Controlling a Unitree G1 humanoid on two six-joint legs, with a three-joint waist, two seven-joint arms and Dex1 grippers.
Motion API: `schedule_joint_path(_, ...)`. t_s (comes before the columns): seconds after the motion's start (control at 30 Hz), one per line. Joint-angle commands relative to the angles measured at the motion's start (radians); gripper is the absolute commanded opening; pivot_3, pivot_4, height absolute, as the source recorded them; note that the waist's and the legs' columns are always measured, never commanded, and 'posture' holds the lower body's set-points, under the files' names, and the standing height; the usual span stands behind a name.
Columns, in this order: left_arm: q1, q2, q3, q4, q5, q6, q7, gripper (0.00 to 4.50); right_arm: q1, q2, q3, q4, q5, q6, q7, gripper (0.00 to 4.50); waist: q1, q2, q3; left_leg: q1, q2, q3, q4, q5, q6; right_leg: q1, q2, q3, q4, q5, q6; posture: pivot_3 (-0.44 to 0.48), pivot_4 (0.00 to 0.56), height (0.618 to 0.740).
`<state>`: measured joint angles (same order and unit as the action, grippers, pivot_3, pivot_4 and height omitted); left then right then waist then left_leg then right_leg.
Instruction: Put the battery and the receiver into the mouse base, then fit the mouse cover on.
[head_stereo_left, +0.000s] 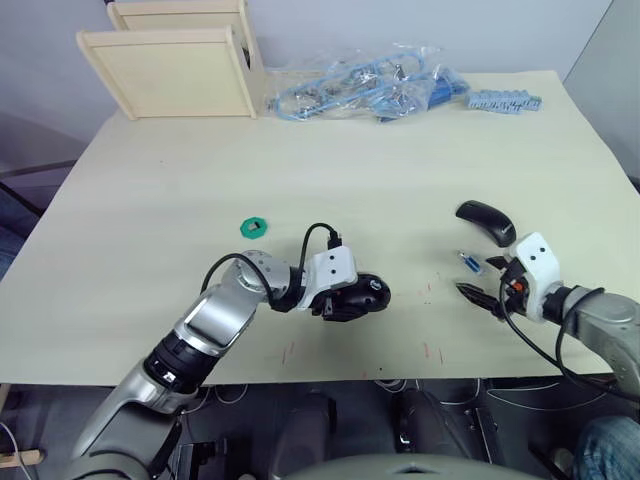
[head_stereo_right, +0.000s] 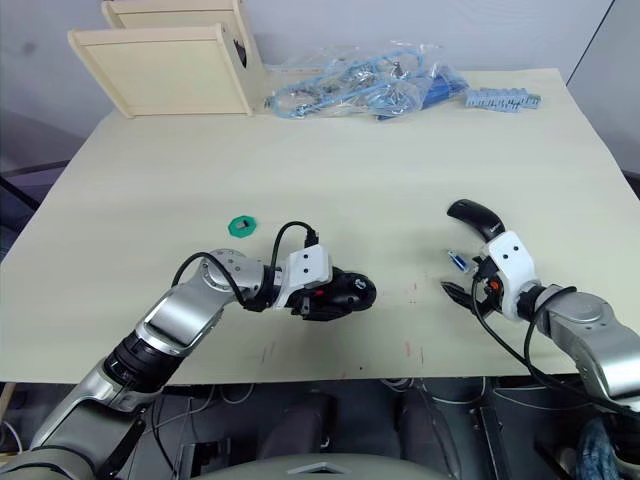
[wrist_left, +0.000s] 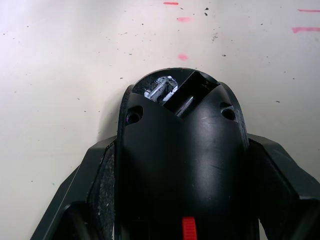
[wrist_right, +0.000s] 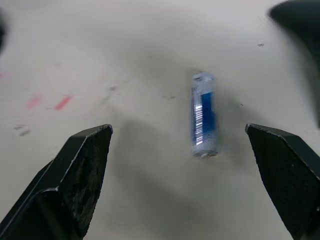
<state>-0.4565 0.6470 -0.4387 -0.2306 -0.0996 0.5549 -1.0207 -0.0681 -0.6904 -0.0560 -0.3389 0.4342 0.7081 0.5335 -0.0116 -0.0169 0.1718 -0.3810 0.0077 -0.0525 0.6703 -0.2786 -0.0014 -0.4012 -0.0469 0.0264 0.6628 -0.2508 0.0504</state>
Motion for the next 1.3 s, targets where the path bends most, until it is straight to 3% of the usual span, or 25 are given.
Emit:
schedule_joint_path(0.03,0.024,-0.003,-0.009,-0.001,0.009,0.011,0.006,2.95,0.008,0.015,-0.007,0.002,-0.022,-0.038,-0.002,3.70,0.000,0.000,0.000,0.000,0.000,0.000,0.000,0.000,0.000,0.000,0.000,0.000,0.000,0.000,0.000,0.000,0.150,0.740)
schedule_joint_path(0.13,0.027,-0.004,-0.002,0.000,0.007,0.014,0.006,2.95,0.018,0.028,-0.011,0.000,-0.039,-0.048,-0.007,2.54,-0.001,0.000,0.000,0.000,0.000,0.000,0.000,0.000,0.000,0.000,0.000,0.000,0.000,0.000,0.000,0.000,0.150,0.740)
schedule_joint_path(0.47,0.026,-0.007,0.002,0.007,0.010,0.012,0.007,2.95,0.063,0.084,-0.047,-0.004,-0.056,-0.062,-0.034,2.54,-0.001,0.001,-0.001,0.000,0.000,0.000,0.000,0.000,0.000,0.000,0.000,0.000,0.000,0.000,0.000,0.000,0.150,0.740)
schedule_joint_path(0.57,0.027,-0.006,0.001,0.006,0.011,0.010,0.006,2.95,0.068,0.094,-0.049,-0.003,-0.055,-0.062,-0.035,1.75,-0.001,0.001,-0.001,0.000,0.000,0.000,0.000,0.000,0.000,0.000,0.000,0.000,0.000,0.000,0.000,0.000,0.150,0.740)
schedule_joint_path(0.67,0.029,-0.002,0.000,0.003,0.010,0.005,0.002,2.95,0.071,0.109,-0.056,-0.008,-0.047,-0.061,-0.036,0.24,-0.001,0.002,-0.001,0.000,0.000,0.000,0.000,0.000,0.000,0.000,0.000,0.000,0.000,0.000,0.000,0.000,0.150,0.740)
schedule_joint_path(0.7,0.030,-0.002,0.000,0.003,0.011,0.004,0.001,2.95,0.071,0.112,-0.058,-0.011,-0.046,-0.061,-0.035,0.02,-0.002,0.002,-0.001,0.001,0.000,0.000,0.000,0.000,0.000,0.000,0.000,0.000,0.000,0.000,0.000,0.000,0.150,0.740)
schedule_joint_path(0.83,0.031,0.000,0.001,0.005,0.010,0.001,0.000,2.95,0.070,0.108,-0.063,-0.028,-0.045,-0.059,-0.028,0.03,-0.002,0.002,-0.001,0.001,0.000,0.000,0.000,0.000,0.000,0.000,0.000,0.000,0.000,0.000,0.000,0.000,0.150,0.740)
schedule_joint_path(1.03,0.029,0.001,0.003,0.010,0.012,-0.003,-0.001,2.95,0.053,-0.040,-0.047,-0.198,-0.068,-0.024,0.037,0.03,-0.002,0.003,-0.001,0.000,0.000,0.000,0.000,0.000,0.000,0.000,0.000,0.000,0.000,0.000,0.000,0.000,0.150,0.740)
schedule_joint_path(1.3,0.025,0.002,0.005,0.022,0.016,-0.014,-0.005,2.95,-0.122,-0.259,0.059,-0.403,-0.004,0.251,0.115,0.03,-0.002,0.003,-0.001,0.000,0.000,0.000,0.000,0.000,0.000,0.000,0.000,0.000,0.000,0.000,0.000,0.000,0.150,0.740)
